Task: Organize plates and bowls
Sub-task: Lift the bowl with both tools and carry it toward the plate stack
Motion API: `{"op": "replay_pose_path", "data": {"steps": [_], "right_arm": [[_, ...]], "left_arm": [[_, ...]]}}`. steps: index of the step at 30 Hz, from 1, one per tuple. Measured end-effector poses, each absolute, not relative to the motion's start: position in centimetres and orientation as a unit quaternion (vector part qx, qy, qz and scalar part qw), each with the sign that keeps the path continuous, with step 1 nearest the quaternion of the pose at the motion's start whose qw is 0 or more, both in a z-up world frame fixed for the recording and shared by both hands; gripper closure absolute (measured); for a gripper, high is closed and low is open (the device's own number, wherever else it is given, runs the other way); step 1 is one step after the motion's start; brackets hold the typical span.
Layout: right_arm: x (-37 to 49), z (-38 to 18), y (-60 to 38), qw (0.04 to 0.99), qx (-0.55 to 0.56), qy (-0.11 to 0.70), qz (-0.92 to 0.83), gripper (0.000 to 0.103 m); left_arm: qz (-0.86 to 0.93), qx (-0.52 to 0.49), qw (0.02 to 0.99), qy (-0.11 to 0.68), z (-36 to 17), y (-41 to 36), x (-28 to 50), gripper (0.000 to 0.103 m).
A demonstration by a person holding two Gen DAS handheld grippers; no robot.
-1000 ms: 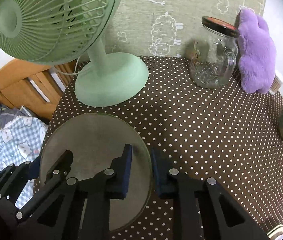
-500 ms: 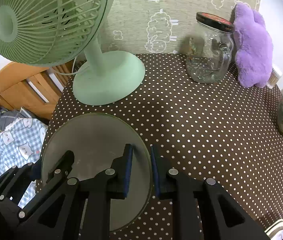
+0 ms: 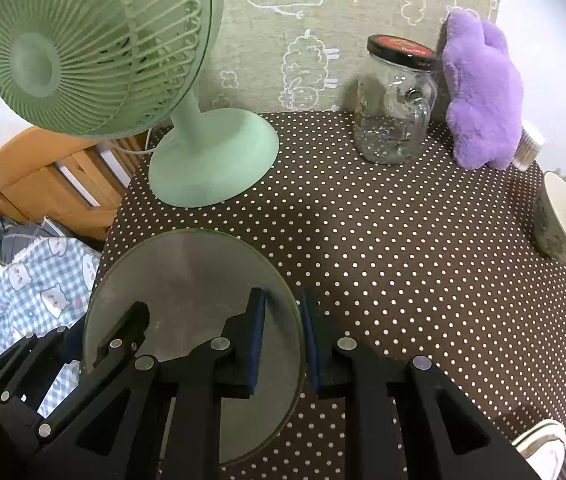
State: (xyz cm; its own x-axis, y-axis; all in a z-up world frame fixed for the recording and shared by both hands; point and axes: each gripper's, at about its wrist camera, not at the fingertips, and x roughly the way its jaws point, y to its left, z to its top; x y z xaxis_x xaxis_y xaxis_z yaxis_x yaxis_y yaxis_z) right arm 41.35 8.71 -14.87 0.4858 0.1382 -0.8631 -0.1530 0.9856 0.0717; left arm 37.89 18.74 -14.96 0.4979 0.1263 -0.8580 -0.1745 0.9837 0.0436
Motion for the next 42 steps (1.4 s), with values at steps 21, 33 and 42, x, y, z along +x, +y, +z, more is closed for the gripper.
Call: {"op": "replay_pose_path", "data": {"steps": [21, 33, 42], "right_arm": [[36.6, -9.2, 7.5, 0.875, 0.003, 0.477, 0.089, 0.081], [32.8, -5.3, 6.2, 0.887, 0.005, 0.452, 0.091, 0.081], [29.1, -3.7, 4.3, 0.894, 0.007, 0.44, 0.083, 0.081]], "left_arm": [[0.09, -0.028, 0.879, 0.467, -9.4, 17.5, 33.7, 0.083], [0.09, -0.025, 0.891, 0.445, -6.1, 16.4, 30.1, 0.083], [0.081, -0.024, 0.896, 0.435, -4.8, 14.6, 26.7, 0.083]]}}
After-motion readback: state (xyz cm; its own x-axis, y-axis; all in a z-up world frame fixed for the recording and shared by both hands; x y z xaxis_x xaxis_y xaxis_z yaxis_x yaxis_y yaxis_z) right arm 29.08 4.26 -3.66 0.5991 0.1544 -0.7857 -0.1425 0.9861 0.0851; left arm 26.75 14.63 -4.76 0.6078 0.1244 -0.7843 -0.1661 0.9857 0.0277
